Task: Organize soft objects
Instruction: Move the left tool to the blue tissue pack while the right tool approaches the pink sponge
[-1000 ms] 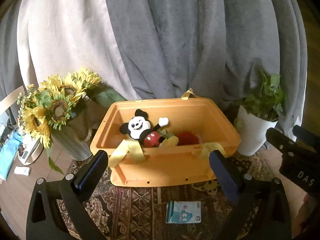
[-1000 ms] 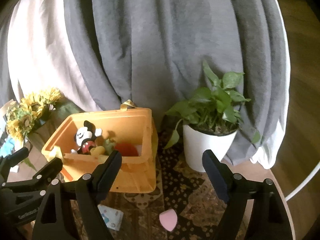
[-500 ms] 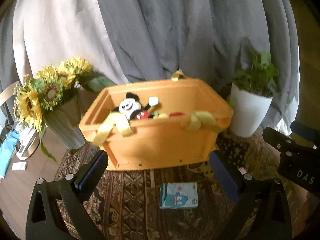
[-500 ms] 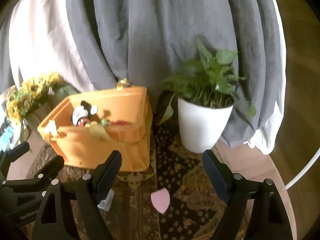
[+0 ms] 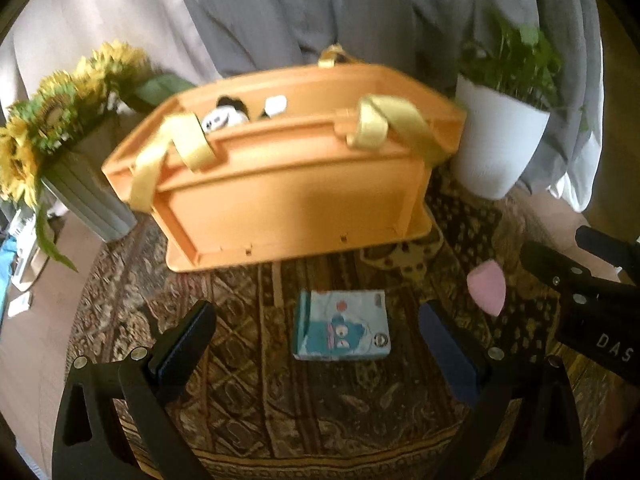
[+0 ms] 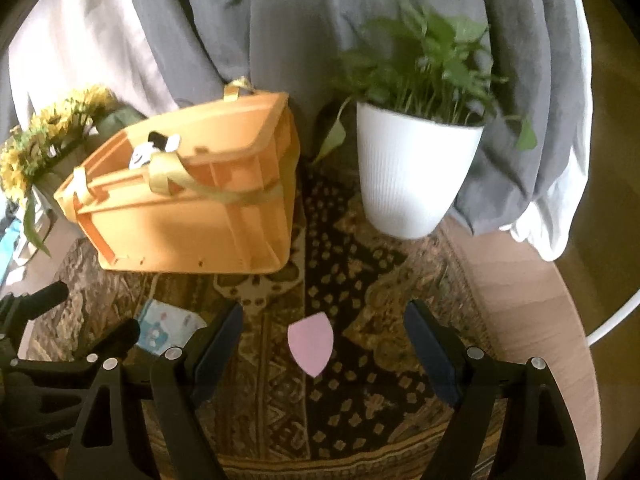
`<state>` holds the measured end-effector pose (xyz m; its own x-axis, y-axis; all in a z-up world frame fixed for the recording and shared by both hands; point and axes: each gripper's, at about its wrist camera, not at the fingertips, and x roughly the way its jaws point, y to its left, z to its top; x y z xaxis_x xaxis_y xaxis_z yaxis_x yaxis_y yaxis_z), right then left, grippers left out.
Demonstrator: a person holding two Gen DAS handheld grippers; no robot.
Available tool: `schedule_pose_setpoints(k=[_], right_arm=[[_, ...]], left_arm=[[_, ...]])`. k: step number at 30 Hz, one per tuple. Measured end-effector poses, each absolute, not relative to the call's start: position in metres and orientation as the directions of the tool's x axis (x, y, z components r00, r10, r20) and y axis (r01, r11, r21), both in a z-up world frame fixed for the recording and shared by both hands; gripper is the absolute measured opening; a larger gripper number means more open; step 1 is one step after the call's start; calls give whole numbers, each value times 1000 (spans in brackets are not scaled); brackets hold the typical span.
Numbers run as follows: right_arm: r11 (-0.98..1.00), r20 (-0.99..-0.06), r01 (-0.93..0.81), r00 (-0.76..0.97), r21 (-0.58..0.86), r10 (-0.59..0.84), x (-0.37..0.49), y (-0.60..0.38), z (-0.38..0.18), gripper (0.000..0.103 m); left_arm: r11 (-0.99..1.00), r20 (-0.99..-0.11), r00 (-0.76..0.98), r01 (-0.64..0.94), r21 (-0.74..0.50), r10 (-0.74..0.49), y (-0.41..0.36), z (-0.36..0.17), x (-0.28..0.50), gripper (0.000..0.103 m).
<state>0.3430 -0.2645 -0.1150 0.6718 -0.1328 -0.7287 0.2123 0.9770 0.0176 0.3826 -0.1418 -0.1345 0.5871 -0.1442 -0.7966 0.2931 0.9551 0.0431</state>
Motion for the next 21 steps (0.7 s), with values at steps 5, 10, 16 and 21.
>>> schedule_pose_setpoints(k=[5, 10, 16, 21], right_arm=[[978, -767, 208, 633, 32, -110, 348, -269, -134, 83], [977, -802, 207, 591, 48, -86, 354, -272, -152, 83], [978, -826, 202, 560, 53, -71, 361, -275, -170, 82], [978, -840, 197, 540, 64, -54, 367, -276, -180, 80]], left_arm=[[952, -833, 535, 303, 35, -140, -145, -154, 388, 103], [952, -859, 496, 305, 33, -129, -150, -170, 394, 103], [952, -877, 465, 305, 32, -120, -153, -186, 400, 103], [952, -886, 451, 304, 34, -112, -155, -197, 407, 103]])
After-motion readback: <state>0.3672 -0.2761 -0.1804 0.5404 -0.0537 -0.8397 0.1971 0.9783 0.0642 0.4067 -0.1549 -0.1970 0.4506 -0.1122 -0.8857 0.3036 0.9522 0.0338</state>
